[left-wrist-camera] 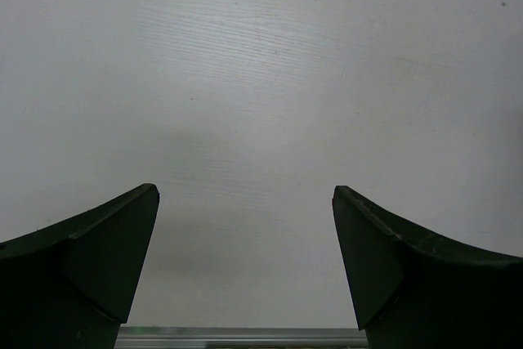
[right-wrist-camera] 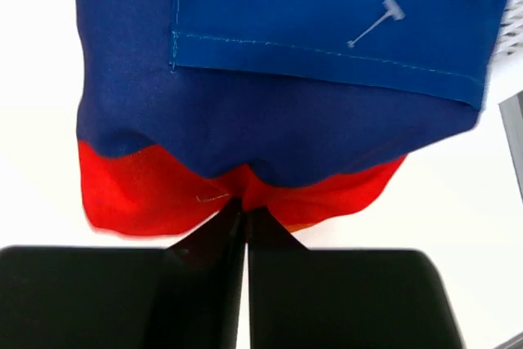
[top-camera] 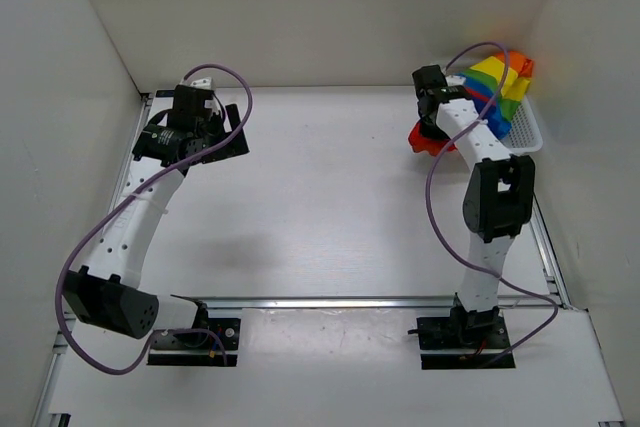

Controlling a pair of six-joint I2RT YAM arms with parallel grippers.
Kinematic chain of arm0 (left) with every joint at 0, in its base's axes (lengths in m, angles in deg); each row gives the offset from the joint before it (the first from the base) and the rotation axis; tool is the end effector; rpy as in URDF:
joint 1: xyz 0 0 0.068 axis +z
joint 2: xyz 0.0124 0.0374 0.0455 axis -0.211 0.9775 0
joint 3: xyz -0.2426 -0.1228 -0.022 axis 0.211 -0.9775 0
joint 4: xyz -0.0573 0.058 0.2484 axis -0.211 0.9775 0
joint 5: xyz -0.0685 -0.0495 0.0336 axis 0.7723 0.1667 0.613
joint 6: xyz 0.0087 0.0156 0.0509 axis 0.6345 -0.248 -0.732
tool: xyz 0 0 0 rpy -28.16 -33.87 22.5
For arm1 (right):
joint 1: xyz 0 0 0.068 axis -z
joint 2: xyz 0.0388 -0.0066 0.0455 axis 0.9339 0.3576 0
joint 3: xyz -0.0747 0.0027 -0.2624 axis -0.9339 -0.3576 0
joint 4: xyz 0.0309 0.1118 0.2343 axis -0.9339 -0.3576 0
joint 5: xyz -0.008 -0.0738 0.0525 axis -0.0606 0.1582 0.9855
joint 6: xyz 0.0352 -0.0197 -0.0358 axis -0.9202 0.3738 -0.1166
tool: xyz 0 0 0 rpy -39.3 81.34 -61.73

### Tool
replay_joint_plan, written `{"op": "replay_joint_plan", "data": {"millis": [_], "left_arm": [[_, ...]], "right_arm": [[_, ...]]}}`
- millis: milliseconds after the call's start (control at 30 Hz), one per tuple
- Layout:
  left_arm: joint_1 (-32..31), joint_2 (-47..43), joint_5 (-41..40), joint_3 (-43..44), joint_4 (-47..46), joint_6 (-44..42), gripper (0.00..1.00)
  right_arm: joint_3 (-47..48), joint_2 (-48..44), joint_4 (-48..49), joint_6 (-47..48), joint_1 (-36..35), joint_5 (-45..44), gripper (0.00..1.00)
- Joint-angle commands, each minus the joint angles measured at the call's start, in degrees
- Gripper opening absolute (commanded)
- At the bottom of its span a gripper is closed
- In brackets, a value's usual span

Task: Fold and stack the shorts
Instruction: Grab the shorts from the pile, then move the shorts to the center of the board

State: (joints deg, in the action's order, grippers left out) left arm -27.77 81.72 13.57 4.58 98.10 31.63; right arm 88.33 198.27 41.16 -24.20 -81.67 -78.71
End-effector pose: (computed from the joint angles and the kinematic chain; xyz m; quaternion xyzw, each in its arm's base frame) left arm 0.2583 -0.0666 0.3882 -0.0821 0.9260 -0.0522 0.3648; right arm 0.4293 0.0768 0.2721 0.1798 0.9113 -0.1678 0.3301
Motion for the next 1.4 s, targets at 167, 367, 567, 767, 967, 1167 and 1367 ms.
{"op": "replay_joint_plan", "data": {"millis": [167, 367, 567, 767, 967, 1167, 1367], "left_arm": [[-0.14, 1.01, -0.87, 1.24, -0.81, 0.99, 0.99], [3.1, 2.94, -6.05, 4.04, 2.43, 5.72, 0.99], [14.97, 3.56, 2.29, 4.58, 4.55, 7.75, 0.99], [24.46, 1.45, 6.68, 8.17, 5.69, 7.14, 0.99], [27.46, 2.76, 9.94, 11.6, 6.22, 5.38, 0.99], [21.95, 6.28, 16.08, 11.18, 7.1, 1.7, 0.99], [13.49, 3.56, 21.01, -7.68, 0.34, 3.35, 0.99]], "right_arm": [[11.06, -13.19, 1.09, 5.23, -0.47, -1.4, 0.0], [29.59, -19.27, 2.4, 10.51, -7.76, 10.98, 0.0], [47.73, -16.71, -2.01, 4.45, -9.79, 33.65, 0.0], [43.53, -21.37, 0.03, 1.81, -9.79, 46.06, 0.0], [18.6, -26.03, 4.13, -0.13, -0.58, 51.77, 0.0], [10.72, -9.44, 1.01, -0.13, 7.88, 47.4, 0.74], [8.27, -12.58, -1.46, 2.07, -3.96, 27.1, 0.79]]}}
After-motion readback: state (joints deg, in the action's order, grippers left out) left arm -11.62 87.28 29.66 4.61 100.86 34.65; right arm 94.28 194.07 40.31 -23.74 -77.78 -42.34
